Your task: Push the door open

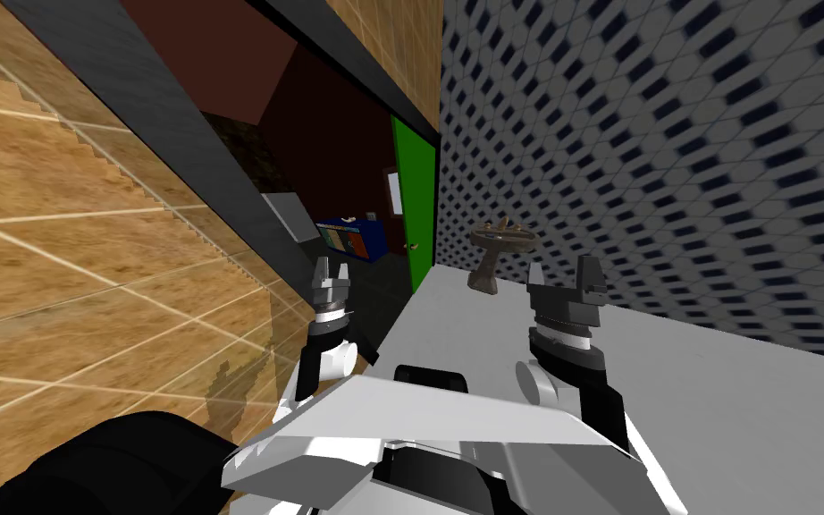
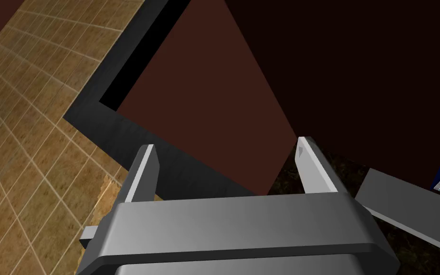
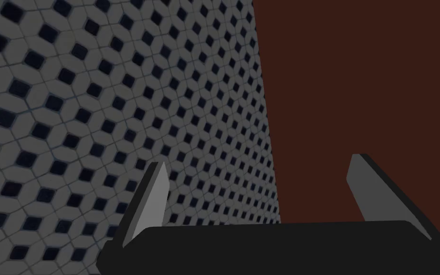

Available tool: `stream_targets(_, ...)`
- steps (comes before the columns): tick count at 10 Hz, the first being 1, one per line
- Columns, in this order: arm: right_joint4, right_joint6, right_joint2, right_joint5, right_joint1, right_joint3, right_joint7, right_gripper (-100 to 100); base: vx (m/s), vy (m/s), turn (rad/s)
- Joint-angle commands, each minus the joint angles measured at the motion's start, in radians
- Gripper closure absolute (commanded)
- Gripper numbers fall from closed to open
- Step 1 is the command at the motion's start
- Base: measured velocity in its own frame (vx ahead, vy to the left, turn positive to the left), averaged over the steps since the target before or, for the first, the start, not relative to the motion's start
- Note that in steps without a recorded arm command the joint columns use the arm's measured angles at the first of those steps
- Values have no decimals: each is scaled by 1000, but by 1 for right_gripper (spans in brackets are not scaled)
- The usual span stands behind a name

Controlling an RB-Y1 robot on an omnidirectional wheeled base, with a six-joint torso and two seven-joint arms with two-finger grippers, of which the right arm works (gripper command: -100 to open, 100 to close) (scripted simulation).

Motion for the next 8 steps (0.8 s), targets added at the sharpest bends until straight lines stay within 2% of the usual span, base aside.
stream_targets(1,27,-3,-10,1,-11,20,-3,-100,167,65,-13)
stream_targets(5,103,-11,-31,2,-44,77,-13,-100,202,-54,19)
stream_targets(8,166,-17,-45,3,-70,124,-21,-100,189,-8,12)
